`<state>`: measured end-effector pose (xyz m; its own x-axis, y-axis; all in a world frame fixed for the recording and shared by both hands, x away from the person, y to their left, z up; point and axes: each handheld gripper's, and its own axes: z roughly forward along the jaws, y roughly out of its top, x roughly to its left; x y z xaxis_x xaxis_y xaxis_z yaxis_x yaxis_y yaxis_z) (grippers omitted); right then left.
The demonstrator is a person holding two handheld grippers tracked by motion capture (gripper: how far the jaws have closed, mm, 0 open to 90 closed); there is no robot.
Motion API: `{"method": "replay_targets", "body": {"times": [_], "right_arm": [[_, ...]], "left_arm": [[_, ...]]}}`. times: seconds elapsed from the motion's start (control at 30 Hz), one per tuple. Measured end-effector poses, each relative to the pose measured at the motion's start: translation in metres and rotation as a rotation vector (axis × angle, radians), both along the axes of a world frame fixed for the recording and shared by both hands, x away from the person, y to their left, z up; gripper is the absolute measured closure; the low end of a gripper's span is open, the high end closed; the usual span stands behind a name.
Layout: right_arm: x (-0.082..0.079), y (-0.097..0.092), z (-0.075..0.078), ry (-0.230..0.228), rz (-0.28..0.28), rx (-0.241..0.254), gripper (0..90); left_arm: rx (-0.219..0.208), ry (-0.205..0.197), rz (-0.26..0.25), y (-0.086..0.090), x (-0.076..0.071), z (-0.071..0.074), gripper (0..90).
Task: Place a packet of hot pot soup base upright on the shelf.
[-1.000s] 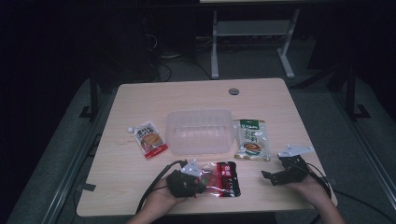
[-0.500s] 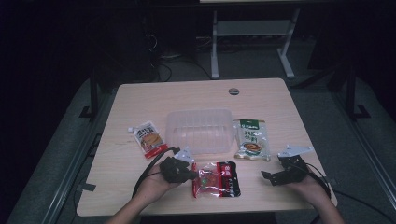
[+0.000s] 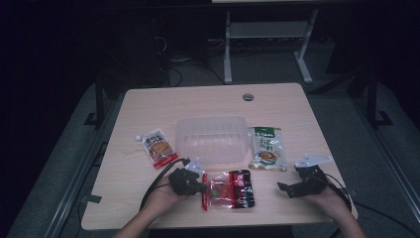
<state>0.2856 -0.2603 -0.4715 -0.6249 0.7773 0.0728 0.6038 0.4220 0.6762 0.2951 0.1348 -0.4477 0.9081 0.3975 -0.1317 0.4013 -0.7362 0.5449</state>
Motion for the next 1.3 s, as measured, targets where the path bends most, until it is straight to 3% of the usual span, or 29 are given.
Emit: {"method": "replay_targets", "body": {"times": [0.17,0.53,0.67,0.87,1.13,1.2,1.3], "right_arm": [[-0.001,0.003,0.003,0.013,0.003,0.022,4.7],[-0.005,0.011,0.009,0.058,0.021,0.069,5.4],[-0.008,0.019,0.015,0.077,0.064,0.088,5.3],[-0.013,0.04,0.024,0.136,0.122,0.155,5.4],[-0.012,0.053,0.025,0.156,0.163,0.205,7.3],[-0.01,0.059,0.025,0.171,0.182,0.237,11.1],[-0.009,0.066,0.025,0.177,0.206,0.241,12.4]], "left_arm": [[0.025,-0.005,-0.003,-0.001,0.0,-0.003,89.9],[0.003,0.008,0.014,0.001,0.001,-0.004,89.8],[0.004,0.01,0.014,0.001,0.001,-0.004,89.9],[0.002,0.011,0.018,0.0,0.001,-0.004,89.9],[0.002,0.011,0.02,0.0,0.001,-0.004,89.8],[0.001,0.012,0.022,0.0,0.001,-0.004,89.9],[-0.002,0.016,0.027,0.0,0.001,-0.004,89.9]]}}
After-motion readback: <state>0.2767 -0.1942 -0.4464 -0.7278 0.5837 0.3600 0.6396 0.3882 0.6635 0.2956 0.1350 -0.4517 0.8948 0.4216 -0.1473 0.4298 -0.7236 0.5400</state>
